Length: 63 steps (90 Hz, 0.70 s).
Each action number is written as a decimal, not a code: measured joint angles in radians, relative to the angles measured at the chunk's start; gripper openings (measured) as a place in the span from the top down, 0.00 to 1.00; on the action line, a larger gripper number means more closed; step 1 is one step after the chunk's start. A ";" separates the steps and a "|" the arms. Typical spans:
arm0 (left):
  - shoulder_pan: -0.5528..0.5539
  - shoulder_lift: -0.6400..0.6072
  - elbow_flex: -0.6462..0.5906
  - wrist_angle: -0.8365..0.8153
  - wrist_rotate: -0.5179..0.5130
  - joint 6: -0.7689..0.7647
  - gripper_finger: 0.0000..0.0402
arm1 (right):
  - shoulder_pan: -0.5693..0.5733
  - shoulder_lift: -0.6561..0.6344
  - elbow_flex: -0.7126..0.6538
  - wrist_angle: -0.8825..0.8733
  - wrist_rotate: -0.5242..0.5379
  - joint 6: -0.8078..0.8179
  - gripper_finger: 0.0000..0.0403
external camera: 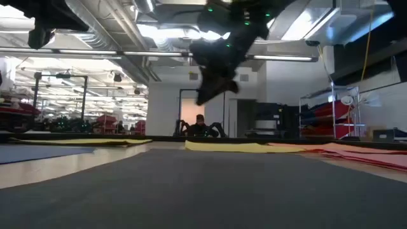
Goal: Organize paper
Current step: Adjust the top center yellow colored paper
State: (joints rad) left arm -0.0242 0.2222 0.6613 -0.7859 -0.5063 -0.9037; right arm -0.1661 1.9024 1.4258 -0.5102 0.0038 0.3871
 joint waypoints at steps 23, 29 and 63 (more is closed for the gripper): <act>0.000 0.000 0.000 -0.072 -0.015 -0.007 1.00 | 0.009 -0.026 0.001 -0.006 0.085 0.255 1.00; 0.000 0.001 0.000 -0.104 -0.015 -0.010 1.00 | 0.007 -0.005 0.000 -0.053 0.123 0.301 1.00; 0.000 0.002 0.000 -0.177 -0.048 -0.013 1.00 | -0.063 0.135 -0.001 -0.068 0.187 0.238 1.00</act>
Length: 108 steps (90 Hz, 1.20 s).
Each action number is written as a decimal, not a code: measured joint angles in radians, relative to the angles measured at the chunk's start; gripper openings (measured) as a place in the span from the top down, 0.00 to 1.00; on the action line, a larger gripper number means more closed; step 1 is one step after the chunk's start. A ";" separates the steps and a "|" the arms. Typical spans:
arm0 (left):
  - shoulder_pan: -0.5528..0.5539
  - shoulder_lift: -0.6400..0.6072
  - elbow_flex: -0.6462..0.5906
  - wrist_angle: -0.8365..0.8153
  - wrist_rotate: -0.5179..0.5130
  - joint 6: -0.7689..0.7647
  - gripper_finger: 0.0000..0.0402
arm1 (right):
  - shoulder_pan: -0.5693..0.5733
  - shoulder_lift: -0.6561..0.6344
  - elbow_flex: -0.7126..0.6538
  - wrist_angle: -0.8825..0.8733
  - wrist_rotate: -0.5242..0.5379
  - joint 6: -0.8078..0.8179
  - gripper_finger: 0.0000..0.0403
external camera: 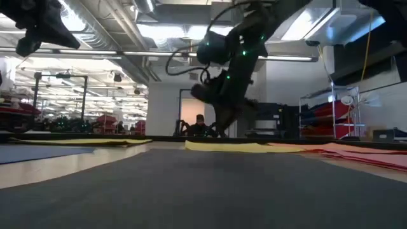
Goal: Organize paper
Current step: Adjust the top center yellow colored paper
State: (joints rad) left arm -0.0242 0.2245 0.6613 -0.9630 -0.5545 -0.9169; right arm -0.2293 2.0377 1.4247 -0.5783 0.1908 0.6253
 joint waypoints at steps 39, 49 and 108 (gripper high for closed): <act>0.000 0.000 0.000 0.000 0.000 -0.019 1.00 | -0.027 0.080 0.005 0.041 -0.136 -0.049 1.00; 0.000 0.000 0.000 0.000 -0.002 -0.019 1.00 | -0.038 0.082 0.004 0.067 -0.149 -0.008 1.00; 0.000 0.000 0.000 -0.023 -0.012 -0.030 1.00 | -0.067 0.015 0.137 -0.141 -0.212 -0.338 1.00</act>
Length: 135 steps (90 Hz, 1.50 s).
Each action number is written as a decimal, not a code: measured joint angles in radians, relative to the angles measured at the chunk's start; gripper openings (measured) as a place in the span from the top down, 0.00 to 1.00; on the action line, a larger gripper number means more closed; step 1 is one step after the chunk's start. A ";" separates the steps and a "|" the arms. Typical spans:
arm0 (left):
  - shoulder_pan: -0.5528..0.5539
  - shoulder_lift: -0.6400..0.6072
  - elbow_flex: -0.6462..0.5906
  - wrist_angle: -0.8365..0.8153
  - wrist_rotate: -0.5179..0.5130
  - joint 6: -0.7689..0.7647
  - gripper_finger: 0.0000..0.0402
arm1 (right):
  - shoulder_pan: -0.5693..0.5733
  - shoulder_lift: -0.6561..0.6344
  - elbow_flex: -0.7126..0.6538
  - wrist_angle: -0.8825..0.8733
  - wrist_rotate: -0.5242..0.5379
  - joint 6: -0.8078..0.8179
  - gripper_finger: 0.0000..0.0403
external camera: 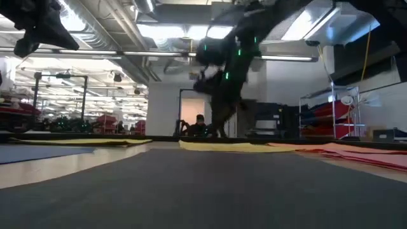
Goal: Organize paper
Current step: Adjust the top center yellow colored paper
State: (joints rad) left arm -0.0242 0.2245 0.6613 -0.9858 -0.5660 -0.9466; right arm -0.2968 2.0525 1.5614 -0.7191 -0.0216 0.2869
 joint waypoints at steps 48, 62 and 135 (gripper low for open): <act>0.000 0.000 0.000 -0.013 0.011 -0.013 1.00 | -0.057 0.070 0.028 -0.192 -0.140 -0.406 1.00; 0.000 0.000 0.000 -0.030 0.012 -0.022 1.00 | -0.057 0.102 0.028 -0.166 -0.139 -0.416 1.00; 0.000 0.052 0.001 -0.028 0.012 -0.023 1.00 | -0.058 0.128 0.030 -0.108 -0.126 -0.263 1.00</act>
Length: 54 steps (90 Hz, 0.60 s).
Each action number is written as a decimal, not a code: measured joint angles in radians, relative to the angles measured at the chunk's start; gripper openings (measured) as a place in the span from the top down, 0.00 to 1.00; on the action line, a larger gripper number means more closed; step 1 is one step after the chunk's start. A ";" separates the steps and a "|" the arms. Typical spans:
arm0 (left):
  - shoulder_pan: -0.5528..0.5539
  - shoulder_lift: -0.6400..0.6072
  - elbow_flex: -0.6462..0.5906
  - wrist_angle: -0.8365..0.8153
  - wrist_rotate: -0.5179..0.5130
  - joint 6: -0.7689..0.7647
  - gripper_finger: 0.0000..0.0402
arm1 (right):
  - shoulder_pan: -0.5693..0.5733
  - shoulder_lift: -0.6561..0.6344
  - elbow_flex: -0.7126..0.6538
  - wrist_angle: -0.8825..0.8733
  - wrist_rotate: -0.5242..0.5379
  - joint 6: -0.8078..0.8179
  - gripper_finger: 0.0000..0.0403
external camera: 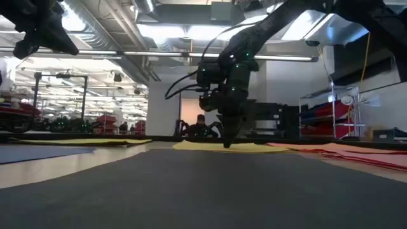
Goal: Organize paper
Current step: Adjust the top center yellow colored paper, then stack the yellow colored paper on top of the yellow colored paper
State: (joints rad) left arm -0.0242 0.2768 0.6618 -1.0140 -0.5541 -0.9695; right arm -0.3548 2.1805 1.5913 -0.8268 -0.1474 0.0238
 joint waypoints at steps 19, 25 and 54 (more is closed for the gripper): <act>0.000 0.000 0.000 0.000 0.000 0.003 1.00 | -0.001 0.001 0.001 0.024 0.001 0.025 1.00; 0.000 0.000 0.000 0.000 0.000 0.007 1.00 | -0.004 0.002 0.007 0.027 0.002 0.029 1.00; 0.000 0.000 0.000 0.001 0.000 0.008 1.00 | -0.043 0.005 0.053 0.015 -0.001 0.048 1.00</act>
State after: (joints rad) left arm -0.0242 0.2768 0.6617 -1.0134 -0.5543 -0.9619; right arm -0.3980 2.1857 1.6441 -0.8114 -0.1489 0.0721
